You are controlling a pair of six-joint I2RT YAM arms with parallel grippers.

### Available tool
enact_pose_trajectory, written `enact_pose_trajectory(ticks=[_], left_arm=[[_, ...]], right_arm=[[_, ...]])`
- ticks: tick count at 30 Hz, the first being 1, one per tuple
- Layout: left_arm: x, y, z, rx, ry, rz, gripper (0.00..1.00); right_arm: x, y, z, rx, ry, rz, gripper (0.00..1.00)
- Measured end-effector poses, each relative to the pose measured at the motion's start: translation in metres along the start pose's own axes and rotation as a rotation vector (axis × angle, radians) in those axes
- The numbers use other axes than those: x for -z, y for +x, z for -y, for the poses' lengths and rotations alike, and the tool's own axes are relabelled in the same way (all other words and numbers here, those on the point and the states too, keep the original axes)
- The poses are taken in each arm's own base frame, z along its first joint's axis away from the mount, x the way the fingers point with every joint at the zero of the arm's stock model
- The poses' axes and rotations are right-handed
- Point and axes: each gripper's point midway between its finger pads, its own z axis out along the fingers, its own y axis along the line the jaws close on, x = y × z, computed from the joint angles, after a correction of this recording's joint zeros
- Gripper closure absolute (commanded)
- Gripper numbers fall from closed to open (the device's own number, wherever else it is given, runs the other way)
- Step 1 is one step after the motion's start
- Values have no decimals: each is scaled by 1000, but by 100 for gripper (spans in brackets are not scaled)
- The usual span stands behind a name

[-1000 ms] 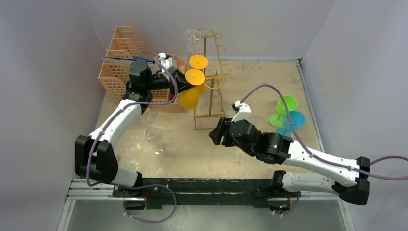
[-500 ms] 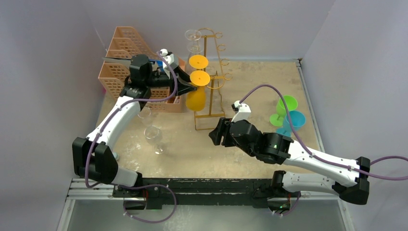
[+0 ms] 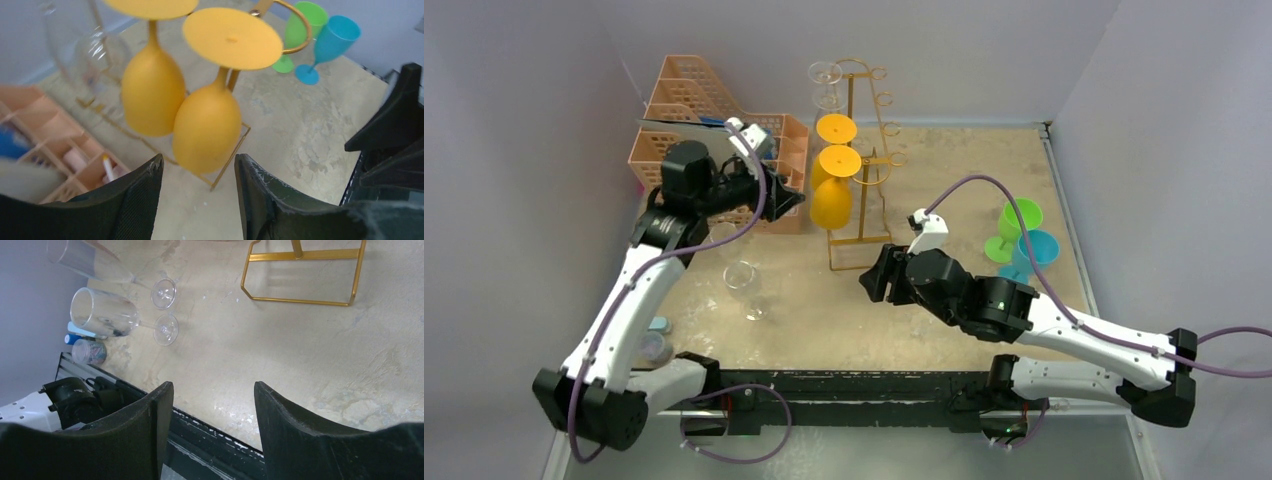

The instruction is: Place the wine glass upside down on the wine glass rack

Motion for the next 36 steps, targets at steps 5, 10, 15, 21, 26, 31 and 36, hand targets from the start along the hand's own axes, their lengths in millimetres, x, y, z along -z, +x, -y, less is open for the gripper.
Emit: enact_pose_trajectory(ticks=[5,10,15,21,26,31,36], left_arm=[[50,6,-11,178,-316,-85,45],[88,10,-9,339,-498,-207,45],[111,54,12,495,-541,-389,45],[130,105,37,628,-556,-540,51],[132,141,43,704,-567,-632,68],[123,163,44,776,-554,-693,72],[116,171,37,781,-563,-700,75]], right_arm=[[2,-1,3,-5,8,5,37],[2,-1,10,-5,41,8,36],[2,1,12,-7,48,4,36],[-3,7,12,-5,62,-17,35],[-8,12,13,-1,74,-32,35],[-9,14,13,0,75,-41,35],[-9,14,12,-4,75,-41,35]])
